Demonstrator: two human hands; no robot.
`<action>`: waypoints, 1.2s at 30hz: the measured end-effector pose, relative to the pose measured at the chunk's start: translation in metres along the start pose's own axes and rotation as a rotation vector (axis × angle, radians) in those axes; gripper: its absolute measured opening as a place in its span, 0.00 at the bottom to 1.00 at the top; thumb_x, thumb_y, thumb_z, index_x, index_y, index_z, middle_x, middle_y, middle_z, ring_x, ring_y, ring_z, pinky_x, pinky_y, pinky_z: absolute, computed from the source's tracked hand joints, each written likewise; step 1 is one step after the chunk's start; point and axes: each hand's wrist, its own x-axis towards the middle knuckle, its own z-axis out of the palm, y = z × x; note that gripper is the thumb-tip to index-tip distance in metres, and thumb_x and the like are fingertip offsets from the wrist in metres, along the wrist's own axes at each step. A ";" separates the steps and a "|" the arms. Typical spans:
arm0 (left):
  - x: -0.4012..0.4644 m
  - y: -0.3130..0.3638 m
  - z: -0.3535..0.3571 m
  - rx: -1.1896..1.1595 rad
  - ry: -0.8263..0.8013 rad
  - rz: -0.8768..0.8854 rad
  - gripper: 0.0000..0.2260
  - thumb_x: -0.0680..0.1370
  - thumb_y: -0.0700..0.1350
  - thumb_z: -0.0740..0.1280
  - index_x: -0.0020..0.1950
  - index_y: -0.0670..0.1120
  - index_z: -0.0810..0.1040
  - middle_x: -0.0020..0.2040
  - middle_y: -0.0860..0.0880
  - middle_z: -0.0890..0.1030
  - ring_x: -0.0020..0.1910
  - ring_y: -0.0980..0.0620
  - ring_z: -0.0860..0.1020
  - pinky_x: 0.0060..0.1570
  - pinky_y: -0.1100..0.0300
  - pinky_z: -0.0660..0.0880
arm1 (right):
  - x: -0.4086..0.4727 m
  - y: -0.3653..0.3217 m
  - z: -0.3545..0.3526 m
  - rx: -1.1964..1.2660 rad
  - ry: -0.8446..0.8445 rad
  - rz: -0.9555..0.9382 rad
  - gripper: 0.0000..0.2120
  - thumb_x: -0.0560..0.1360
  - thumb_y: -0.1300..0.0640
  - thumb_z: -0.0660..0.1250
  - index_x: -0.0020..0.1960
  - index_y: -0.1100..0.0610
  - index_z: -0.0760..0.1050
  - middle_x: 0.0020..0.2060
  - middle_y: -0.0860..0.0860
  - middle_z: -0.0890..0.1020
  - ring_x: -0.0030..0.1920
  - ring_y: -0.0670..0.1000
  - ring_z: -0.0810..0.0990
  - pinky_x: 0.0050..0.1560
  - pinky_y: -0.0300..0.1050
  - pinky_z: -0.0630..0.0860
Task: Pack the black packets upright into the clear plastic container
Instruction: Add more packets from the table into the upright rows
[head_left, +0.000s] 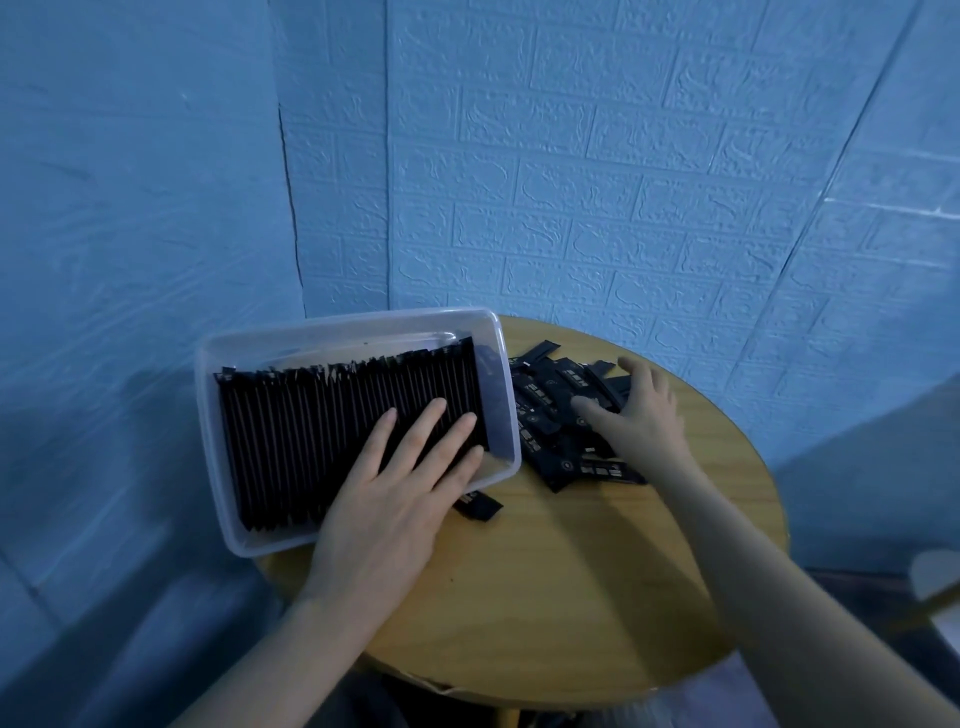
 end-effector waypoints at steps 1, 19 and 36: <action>0.000 0.000 0.000 -0.003 0.004 -0.003 0.31 0.72 0.37 0.45 0.71 0.46 0.73 0.75 0.44 0.68 0.75 0.40 0.63 0.69 0.37 0.58 | 0.015 0.004 0.001 -0.072 -0.099 0.006 0.43 0.70 0.39 0.71 0.76 0.53 0.55 0.75 0.54 0.59 0.75 0.57 0.57 0.72 0.60 0.57; 0.000 0.000 0.003 0.015 0.022 -0.005 0.32 0.70 0.35 0.46 0.72 0.47 0.72 0.75 0.44 0.67 0.76 0.40 0.62 0.70 0.37 0.58 | 0.044 0.040 0.026 0.042 -0.155 -0.100 0.36 0.72 0.56 0.73 0.75 0.51 0.59 0.66 0.54 0.74 0.65 0.56 0.73 0.64 0.51 0.72; 0.000 0.001 0.001 -0.009 0.025 -0.012 0.32 0.70 0.35 0.46 0.70 0.46 0.74 0.75 0.44 0.68 0.75 0.39 0.64 0.69 0.37 0.58 | -0.020 0.004 -0.005 1.037 0.238 -0.006 0.11 0.70 0.58 0.75 0.50 0.52 0.76 0.41 0.63 0.77 0.37 0.55 0.78 0.38 0.50 0.77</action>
